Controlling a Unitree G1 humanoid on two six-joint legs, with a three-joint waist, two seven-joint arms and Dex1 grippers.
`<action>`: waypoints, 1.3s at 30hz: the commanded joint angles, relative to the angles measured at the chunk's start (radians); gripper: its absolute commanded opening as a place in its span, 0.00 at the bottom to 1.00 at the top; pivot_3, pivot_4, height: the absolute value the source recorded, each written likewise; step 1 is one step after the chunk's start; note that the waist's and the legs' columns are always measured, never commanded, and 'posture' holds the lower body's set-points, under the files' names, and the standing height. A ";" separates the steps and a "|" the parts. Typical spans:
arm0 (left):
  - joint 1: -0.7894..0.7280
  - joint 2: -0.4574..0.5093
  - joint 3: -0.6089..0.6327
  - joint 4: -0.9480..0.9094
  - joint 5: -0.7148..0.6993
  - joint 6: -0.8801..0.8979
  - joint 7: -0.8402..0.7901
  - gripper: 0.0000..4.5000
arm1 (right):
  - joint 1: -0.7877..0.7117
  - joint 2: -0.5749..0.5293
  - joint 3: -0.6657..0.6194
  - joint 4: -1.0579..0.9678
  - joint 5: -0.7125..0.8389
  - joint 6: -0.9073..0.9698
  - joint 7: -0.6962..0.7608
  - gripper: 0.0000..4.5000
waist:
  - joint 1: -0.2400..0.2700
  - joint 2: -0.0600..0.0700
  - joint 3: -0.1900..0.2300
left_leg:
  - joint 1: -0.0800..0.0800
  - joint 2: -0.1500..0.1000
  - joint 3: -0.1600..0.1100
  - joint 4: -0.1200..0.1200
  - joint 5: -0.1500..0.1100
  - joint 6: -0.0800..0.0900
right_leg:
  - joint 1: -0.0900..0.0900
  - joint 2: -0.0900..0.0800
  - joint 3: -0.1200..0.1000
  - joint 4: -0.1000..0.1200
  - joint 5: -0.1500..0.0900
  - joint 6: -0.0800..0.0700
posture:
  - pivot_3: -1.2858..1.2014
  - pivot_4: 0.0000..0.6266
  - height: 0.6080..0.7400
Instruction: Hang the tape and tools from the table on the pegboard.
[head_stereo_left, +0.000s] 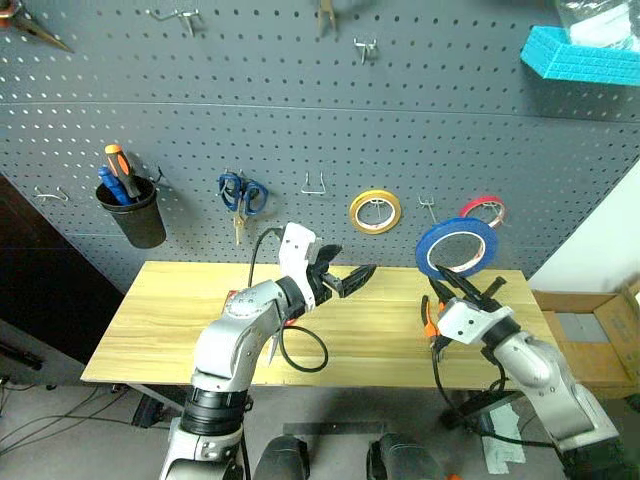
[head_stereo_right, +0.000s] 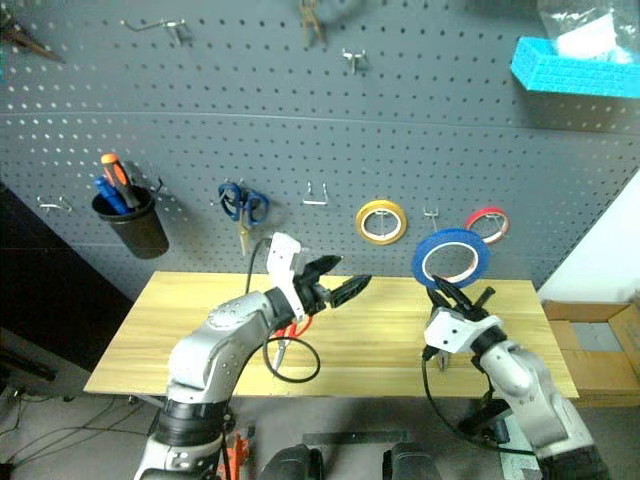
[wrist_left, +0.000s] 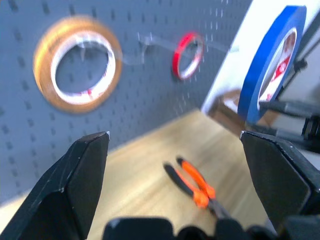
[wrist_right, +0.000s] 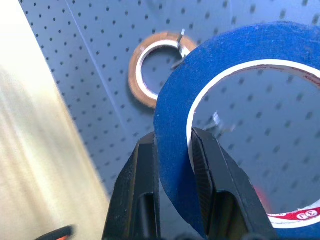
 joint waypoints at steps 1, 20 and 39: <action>-0.041 -0.016 -0.014 0.040 0.002 -0.060 0.009 1.00 | -0.099 -0.025 -0.008 0.120 0.059 -0.071 0.035 0.08 | -0.003 0.000 -0.001 | 0.002 0.000 0.000 0.000 0.000 0.001 | 0.002 0.000 0.000 -0.001 0.001 -0.001 | 0.50 0.00 1.00; -0.042 -0.049 -0.085 0.055 -0.003 -0.106 0.031 1.00 | -0.385 -0.061 0.074 0.462 0.198 -0.308 0.327 0.08 | -0.004 0.001 -0.002 | 0.012 0.001 0.001 -0.001 0.001 0.002 | 0.011 0.001 0.004 0.002 0.002 -0.003 | 0.52 0.00 1.00; -0.108 -0.080 -0.097 0.139 -0.010 -0.122 0.023 1.00 | -0.583 -0.035 0.082 0.645 0.293 -0.121 0.584 0.08 | -0.005 0.005 -0.005 | 0.013 0.001 0.002 0.000 0.002 0.002 | 0.011 0.001 0.004 0.003 0.002 -0.004 | 0.51 0.05 1.00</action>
